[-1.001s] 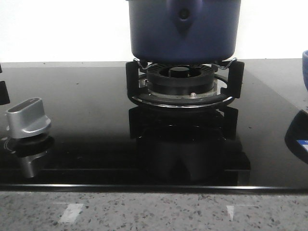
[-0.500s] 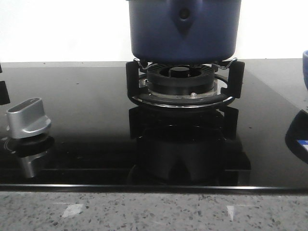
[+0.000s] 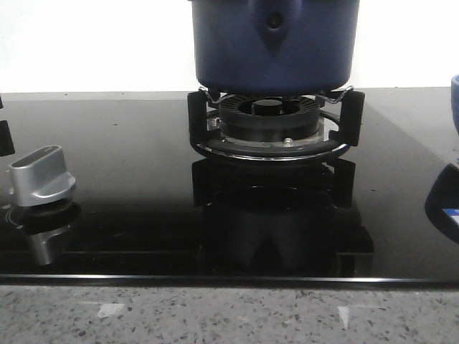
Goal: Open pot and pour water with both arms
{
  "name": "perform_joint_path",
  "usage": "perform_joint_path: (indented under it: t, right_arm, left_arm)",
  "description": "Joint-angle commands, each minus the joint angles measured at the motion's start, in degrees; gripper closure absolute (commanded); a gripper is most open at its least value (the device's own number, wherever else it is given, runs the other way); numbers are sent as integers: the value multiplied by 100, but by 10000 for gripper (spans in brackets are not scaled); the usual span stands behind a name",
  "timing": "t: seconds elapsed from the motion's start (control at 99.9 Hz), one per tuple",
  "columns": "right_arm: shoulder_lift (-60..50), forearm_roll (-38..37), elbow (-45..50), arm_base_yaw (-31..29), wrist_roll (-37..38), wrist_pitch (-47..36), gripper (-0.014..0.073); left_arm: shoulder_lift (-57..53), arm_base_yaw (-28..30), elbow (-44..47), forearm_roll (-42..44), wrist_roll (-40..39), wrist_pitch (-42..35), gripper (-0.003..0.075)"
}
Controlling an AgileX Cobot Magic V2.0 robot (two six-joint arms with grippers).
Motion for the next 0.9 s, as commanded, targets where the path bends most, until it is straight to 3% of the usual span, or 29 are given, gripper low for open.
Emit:
perform_joint_path:
  t: [0.0,0.891]
  right_arm:
    - [70,-81,-106,17,-64,-378,660]
    - [70,46,-106,17,-64,-388,660]
  left_arm:
    - [-305,-33,-227,-423,-17,-86,406]
    - [-116,-54,-227,-791,250,28,404]
